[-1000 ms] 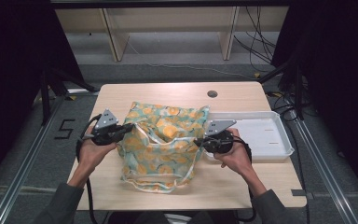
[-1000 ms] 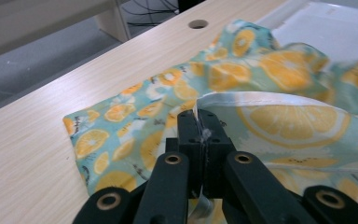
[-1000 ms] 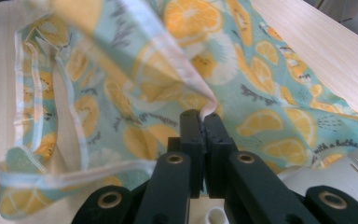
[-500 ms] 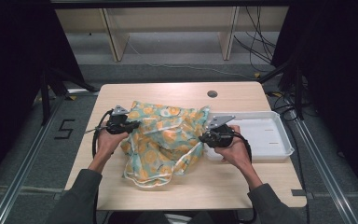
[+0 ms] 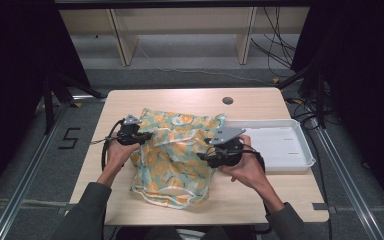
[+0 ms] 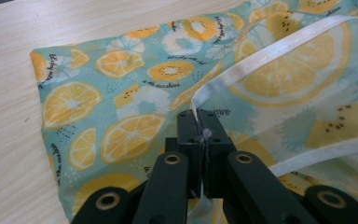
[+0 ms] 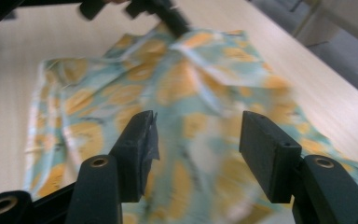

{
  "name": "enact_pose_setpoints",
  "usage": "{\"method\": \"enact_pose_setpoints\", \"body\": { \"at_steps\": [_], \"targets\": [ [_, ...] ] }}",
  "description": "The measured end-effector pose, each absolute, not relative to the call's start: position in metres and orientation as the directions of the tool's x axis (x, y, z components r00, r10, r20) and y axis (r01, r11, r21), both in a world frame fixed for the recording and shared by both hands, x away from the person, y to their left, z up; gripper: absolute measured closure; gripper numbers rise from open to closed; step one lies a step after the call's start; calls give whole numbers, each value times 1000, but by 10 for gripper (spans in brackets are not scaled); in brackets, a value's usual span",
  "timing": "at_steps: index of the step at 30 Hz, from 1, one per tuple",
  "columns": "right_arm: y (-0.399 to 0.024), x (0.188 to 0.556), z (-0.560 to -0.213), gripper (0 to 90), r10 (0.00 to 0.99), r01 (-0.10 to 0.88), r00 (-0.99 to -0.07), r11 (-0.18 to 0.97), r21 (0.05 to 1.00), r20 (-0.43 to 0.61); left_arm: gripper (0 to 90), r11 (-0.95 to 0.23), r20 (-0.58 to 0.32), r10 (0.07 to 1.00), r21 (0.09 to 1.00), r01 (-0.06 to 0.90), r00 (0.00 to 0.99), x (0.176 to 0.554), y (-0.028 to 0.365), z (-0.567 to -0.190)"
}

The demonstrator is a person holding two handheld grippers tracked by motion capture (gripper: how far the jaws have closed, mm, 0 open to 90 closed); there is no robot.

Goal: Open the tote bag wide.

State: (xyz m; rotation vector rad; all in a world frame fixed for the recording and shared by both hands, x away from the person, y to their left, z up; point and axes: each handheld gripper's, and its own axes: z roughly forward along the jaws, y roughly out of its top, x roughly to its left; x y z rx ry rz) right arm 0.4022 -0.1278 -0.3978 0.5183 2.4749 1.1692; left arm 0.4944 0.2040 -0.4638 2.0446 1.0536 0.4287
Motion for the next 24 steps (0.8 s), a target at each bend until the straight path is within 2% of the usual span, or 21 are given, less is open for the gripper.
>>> {"method": "enact_pose_setpoints", "body": {
  "at_steps": [4, 9, 13, 14, 15, 17, 20, 21, 22, 23, 24],
  "targets": [
    [-104, 399, -414, 386, 422, 147, -883, 663, 734, -204, 882, -352, -49, 801, 768, 535, 597, 494, 204, -465],
    [-95, 409, -437, 312, 443, 200, -875, 697, 689, -194, 879, -359, -48, 797, 765, 536, 602, 494, 202, -465],
    [-92, 413, -452, 324, 439, 205, -872, 728, 654, -215, 876, -355, -46, 799, 769, 531, 600, 494, 201, -466],
    [-91, 416, -457, 447, 436, 202, -868, 748, 632, -238, 873, -358, -48, 797, 766, 534, 602, 494, 200, -467],
    [-91, 416, -457, 447, 436, 202, -868, 748, 632, -238, 873, -367, -47, 790, 763, 533, 611, 493, 200, -467],
    [-91, 418, -459, 646, 433, 195, -863, 760, 620, -260, 868, -370, -39, 790, 766, 526, 612, 492, 199, -466],
    [-98, 422, -453, 852, 426, 177, -868, 745, 643, -255, 848, -367, -48, 782, 770, 521, 621, 489, 200, -464],
    [-102, 424, -448, 885, 432, 178, -872, 718, 673, -229, 825, -381, -43, 773, 767, 516, 633, 488, 201, -463],
    [-107, 427, -441, 900, 439, 178, -875, 682, 709, -202, 751, -357, -61, 774, 780, 514, 630, 486, 201, -462],
    [-107, 427, -441, 900, 439, 178, -875, 682, 709, -202, 751, -369, -52, 764, 783, 501, 643, 484, 202, -459],
    [-112, 430, -434, 900, 445, 178, -878, 648, 741, -177, 675, -390, -40, 751, 779, 492, 659, 481, 203, -456]
  ]
}}
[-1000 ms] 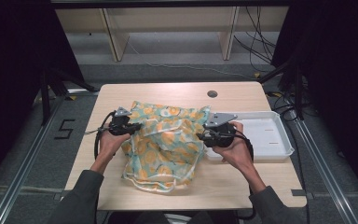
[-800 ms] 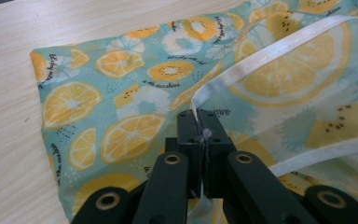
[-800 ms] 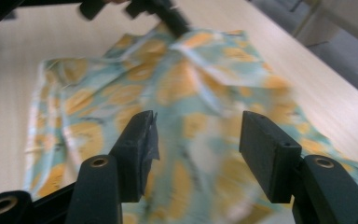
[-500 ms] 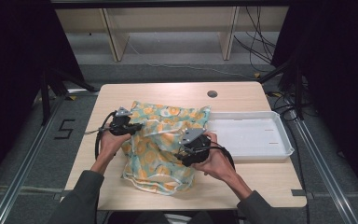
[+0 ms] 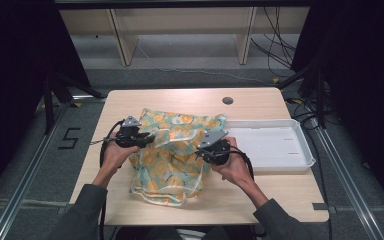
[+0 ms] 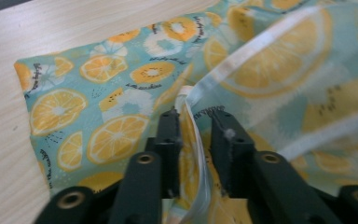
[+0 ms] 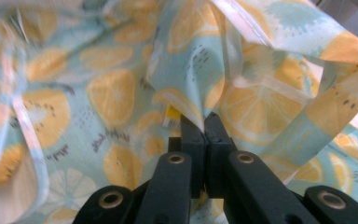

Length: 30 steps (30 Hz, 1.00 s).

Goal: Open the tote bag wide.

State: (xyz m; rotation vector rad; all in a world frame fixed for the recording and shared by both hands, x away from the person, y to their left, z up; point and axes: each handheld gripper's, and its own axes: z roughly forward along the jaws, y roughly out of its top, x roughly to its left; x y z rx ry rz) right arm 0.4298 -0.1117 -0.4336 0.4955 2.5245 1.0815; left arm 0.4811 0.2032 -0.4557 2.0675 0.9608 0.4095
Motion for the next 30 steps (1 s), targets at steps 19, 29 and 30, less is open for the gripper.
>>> {"method": "enact_pose_setpoints", "body": {
  "at_steps": [19, 29, 30],
  "targets": [
    [-116, 452, -406, 900, 451, 220, -892, 467, 856, -16, 346, -665, 356, 639, 700, 258, 682, 425, 151, -434],
    [-112, 459, -405, 900, 456, 209, -889, 459, 863, -27, 792, -709, 412, 565, 686, 165, 715, 469, 148, -450],
    [-112, 461, -405, 900, 447, 205, -894, 467, 860, -29, 792, -711, 404, 559, 683, 167, 724, 470, 149, -450]
  ]
}}
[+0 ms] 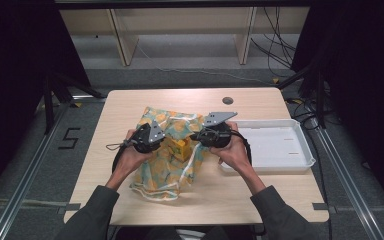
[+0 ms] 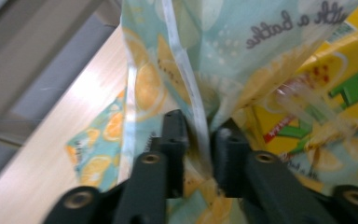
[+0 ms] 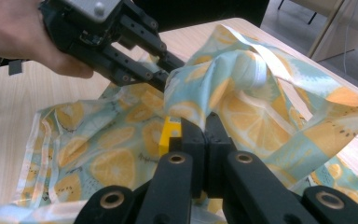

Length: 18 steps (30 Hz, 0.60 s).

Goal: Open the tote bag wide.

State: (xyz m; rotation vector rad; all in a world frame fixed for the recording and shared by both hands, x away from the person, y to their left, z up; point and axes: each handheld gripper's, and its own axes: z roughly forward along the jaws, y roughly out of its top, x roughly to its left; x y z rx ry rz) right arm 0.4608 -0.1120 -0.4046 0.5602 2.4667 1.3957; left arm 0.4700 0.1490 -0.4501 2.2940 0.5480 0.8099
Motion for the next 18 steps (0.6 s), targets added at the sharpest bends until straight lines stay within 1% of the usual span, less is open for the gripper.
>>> {"method": "enact_pose_setpoints", "body": {
  "at_steps": [3, 4, 5, 6, 8, 10, 11, 12, 14, 15, 16, 17, 18],
  "targets": [
    [-110, 464, -406, 900, 462, 206, -886, 450, 869, -29, 846, -714, 401, 554, 679, 170, 729, 470, 153, -447],
    [-111, 466, -405, 900, 462, 216, -887, 461, 861, -24, 879, -710, 395, 561, 682, 177, 727, 469, 155, -446],
    [-111, 466, -405, 900, 462, 216, -887, 461, 861, -24, 879, -710, 396, 564, 680, 181, 725, 469, 156, -444],
    [-110, 467, -406, 900, 482, 223, -876, 444, 868, -22, 885, -704, 391, 572, 686, 186, 721, 470, 158, -442],
    [-111, 471, -405, 900, 487, 218, -872, 460, 861, -40, 891, -697, 389, 582, 691, 191, 714, 473, 160, -440],
    [-110, 475, -406, 900, 499, 205, -865, 451, 868, -55, 892, -685, 382, 597, 701, 200, 705, 477, 161, -438],
    [-110, 477, -407, 900, 513, 222, -857, 456, 862, -51, 892, -679, 373, 603, 704, 208, 705, 480, 161, -438],
    [-110, 481, -408, 900, 514, 202, -855, 459, 865, -73, 892, -675, 368, 611, 705, 218, 701, 483, 161, -438],
    [-110, 486, -411, 900, 532, 224, -844, 470, 854, -71, 893, -658, 338, 628, 712, 246, 701, 491, 160, -441],
    [-110, 490, -414, 900, 547, 218, -832, 476, 852, -93, 893, -637, 313, 644, 725, 263, 698, 495, 159, -444],
    [-109, 492, -416, 900, 567, 242, -819, 473, 847, -83, 893, -644, 310, 641, 715, 272, 703, 499, 158, -445],
    [-109, 494, -418, 900, 575, 258, -815, 474, 842, -74, 893, -628, 285, 653, 722, 291, 702, 502, 157, -449],
    [-108, 497, -421, 900, 585, 248, -805, 478, 843, -96, 893, -622, 270, 659, 721, 306, 702, 505, 155, -452]
  ]
}}
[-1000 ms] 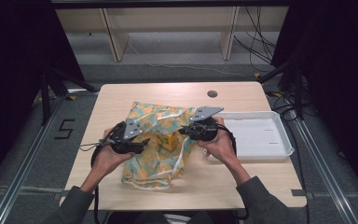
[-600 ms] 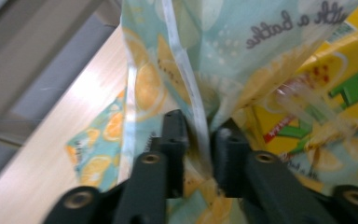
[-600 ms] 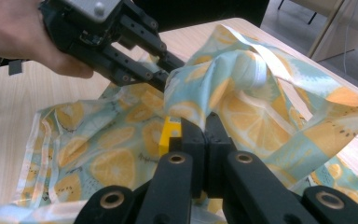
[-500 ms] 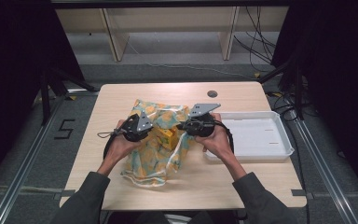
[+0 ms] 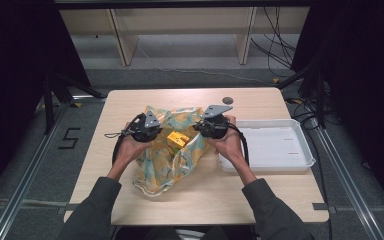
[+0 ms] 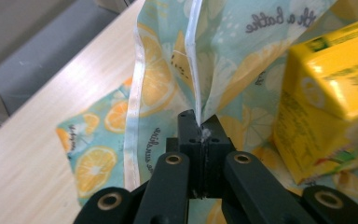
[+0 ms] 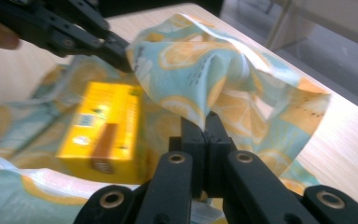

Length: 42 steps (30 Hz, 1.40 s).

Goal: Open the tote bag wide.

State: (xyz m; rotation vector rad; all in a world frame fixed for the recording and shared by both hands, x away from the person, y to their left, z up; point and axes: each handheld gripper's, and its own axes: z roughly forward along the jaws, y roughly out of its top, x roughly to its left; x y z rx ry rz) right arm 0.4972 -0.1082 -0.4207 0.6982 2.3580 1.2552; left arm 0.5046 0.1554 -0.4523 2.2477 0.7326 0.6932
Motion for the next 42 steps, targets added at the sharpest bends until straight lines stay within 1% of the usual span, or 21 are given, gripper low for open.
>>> {"method": "enact_pose_setpoints", "body": {
  "at_steps": [2, 3, 4, 6, 7, 9, 11, 12, 14, 15, 18, 21, 23, 25, 28, 30, 33, 34, 36, 39, 42],
  "targets": [
    [-108, 502, -427, 900, 588, 258, -802, 503, 825, -108, 893, -635, 263, 654, 701, 326, 709, 508, 153, -458],
    [-108, 502, -429, 900, 604, 290, -792, 501, 815, -89, 893, -629, 250, 658, 701, 336, 710, 509, 152, -462],
    [-109, 504, -432, 900, 600, 281, -792, 521, 806, -112, 892, -630, 236, 658, 693, 351, 715, 510, 151, -466],
    [-108, 505, -440, 900, 609, 315, -785, 549, 774, -111, 892, -644, 227, 646, 675, 360, 729, 511, 150, -470],
    [-107, 505, -443, 900, 604, 312, -788, 564, 765, -124, 891, -649, 225, 643, 668, 364, 732, 512, 150, -472],
    [-106, 505, -445, 900, 605, 328, -787, 578, 747, -122, 890, -630, 198, 659, 673, 389, 726, 511, 150, -477],
    [-105, 505, -449, 900, 601, 333, -786, 609, 720, -145, 889, -623, 181, 662, 672, 400, 727, 511, 150, -480],
    [-103, 504, -451, 900, 605, 352, -786, 604, 715, -124, 888, -626, 184, 659, 672, 397, 729, 511, 151, -482],
    [-102, 505, -455, 900, 599, 365, -792, 617, 698, -115, 887, -610, 155, 667, 675, 415, 729, 508, 152, -486],
    [-101, 506, -457, 900, 586, 352, -802, 622, 700, -118, 887, -619, 156, 658, 669, 411, 737, 506, 153, -489],
    [-100, 506, -463, 899, 589, 367, -800, 632, 682, -115, 884, -620, 139, 654, 661, 422, 744, 503, 156, -495],
    [-100, 508, -468, 894, 584, 377, -805, 643, 666, -108, 879, -629, 144, 653, 650, 427, 743, 498, 157, -499],
    [-99, 506, -470, 891, 588, 399, -805, 641, 656, -84, 877, -617, 128, 660, 655, 436, 741, 497, 159, -499],
    [-99, 506, -471, 891, 588, 410, -804, 658, 632, -91, 877, -609, 127, 667, 660, 439, 734, 496, 161, -498],
    [-98, 504, -474, 889, 593, 414, -799, 663, 624, -100, 877, -609, 129, 670, 659, 441, 731, 494, 163, -498],
    [-98, 503, -475, 888, 569, 396, -814, 689, 606, -115, 877, -605, 123, 673, 659, 447, 729, 494, 164, -500],
    [-99, 501, -478, 890, 567, 416, -818, 703, 576, -101, 877, -611, 120, 671, 648, 455, 731, 494, 165, -503],
    [-100, 501, -480, 890, 566, 408, -816, 710, 574, -120, 877, -613, 127, 671, 648, 451, 731, 494, 166, -503],
    [-100, 499, -481, 889, 559, 416, -823, 714, 563, -102, 877, -613, 127, 672, 649, 452, 729, 495, 167, -503],
    [-99, 497, -480, 844, 559, 410, -821, 718, 562, -116, 875, -601, 123, 684, 653, 460, 719, 495, 167, -503],
    [-99, 493, -473, 712, 579, 422, -809, 694, 584, -104, 870, -598, 123, 685, 658, 458, 718, 494, 169, -502]
  ]
}}
